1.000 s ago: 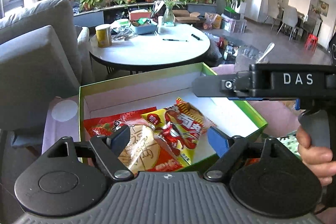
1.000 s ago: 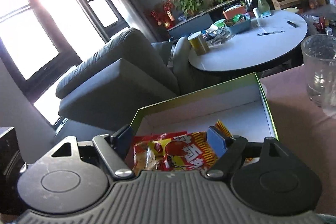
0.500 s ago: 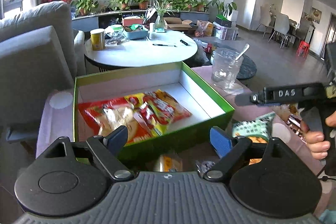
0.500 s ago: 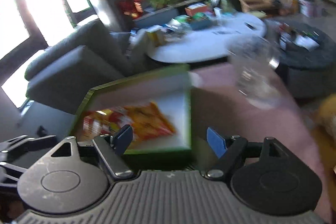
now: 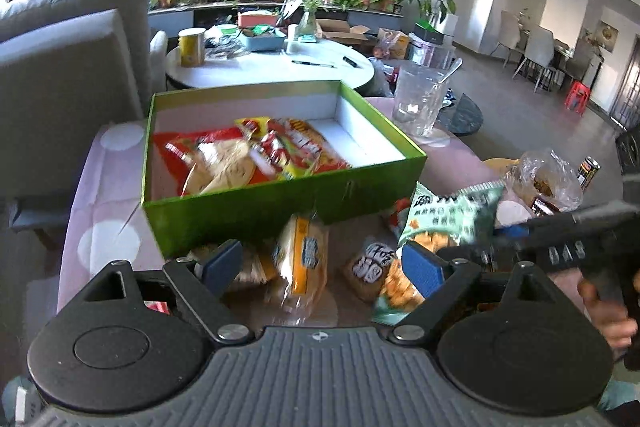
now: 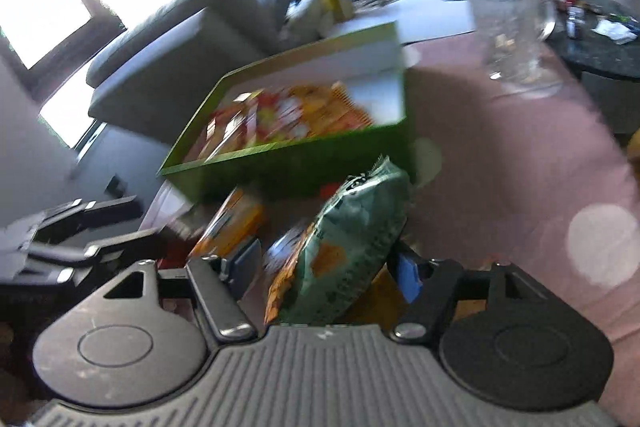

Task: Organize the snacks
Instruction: 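Move the right gripper to the green cracker bag and grasp it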

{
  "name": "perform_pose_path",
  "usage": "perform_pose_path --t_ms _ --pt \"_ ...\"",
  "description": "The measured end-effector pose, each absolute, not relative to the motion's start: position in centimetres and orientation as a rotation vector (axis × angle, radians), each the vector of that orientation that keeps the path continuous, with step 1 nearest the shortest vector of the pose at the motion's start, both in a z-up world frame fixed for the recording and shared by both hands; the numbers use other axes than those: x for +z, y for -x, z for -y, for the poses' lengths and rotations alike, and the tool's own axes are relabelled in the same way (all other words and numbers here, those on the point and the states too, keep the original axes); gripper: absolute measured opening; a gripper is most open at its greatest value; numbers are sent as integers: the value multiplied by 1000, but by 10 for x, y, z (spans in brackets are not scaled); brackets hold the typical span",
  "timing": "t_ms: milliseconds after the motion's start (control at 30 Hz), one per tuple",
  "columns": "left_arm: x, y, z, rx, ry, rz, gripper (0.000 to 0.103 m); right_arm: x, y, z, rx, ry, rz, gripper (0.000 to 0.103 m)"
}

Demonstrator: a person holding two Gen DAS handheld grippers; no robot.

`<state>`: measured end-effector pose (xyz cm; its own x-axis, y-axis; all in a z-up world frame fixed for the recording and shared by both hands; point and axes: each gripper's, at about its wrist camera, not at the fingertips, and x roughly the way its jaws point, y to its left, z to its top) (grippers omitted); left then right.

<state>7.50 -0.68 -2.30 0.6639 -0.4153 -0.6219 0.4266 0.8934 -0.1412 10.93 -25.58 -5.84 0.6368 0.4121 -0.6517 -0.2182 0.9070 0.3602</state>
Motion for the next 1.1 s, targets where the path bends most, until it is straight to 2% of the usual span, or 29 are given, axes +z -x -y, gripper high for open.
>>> perform_pose_path --t_ms 167,500,767,800,833,900,1100 --pt "-27 -66 5 -486 -18 -714 86 -62 -99 244 464 -252 -829 56" --pt "-45 -63 28 -567 -53 -772 86 -49 -97 267 330 -239 -765 57" --pt "-64 -59 50 -644 -101 -844 86 -59 -101 262 304 -179 -761 56" --pt "-66 -59 52 -646 -107 -853 86 -60 -99 266 310 -178 -765 56" --pt "-67 -58 53 -647 -110 -861 86 -62 -98 265 316 -171 -771 47" --pt "-70 -59 53 -649 -106 -879 86 -65 -96 263 323 -145 -786 42" --pt "-78 -60 57 -658 -97 -925 86 -69 -88 269 341 -160 -797 42"
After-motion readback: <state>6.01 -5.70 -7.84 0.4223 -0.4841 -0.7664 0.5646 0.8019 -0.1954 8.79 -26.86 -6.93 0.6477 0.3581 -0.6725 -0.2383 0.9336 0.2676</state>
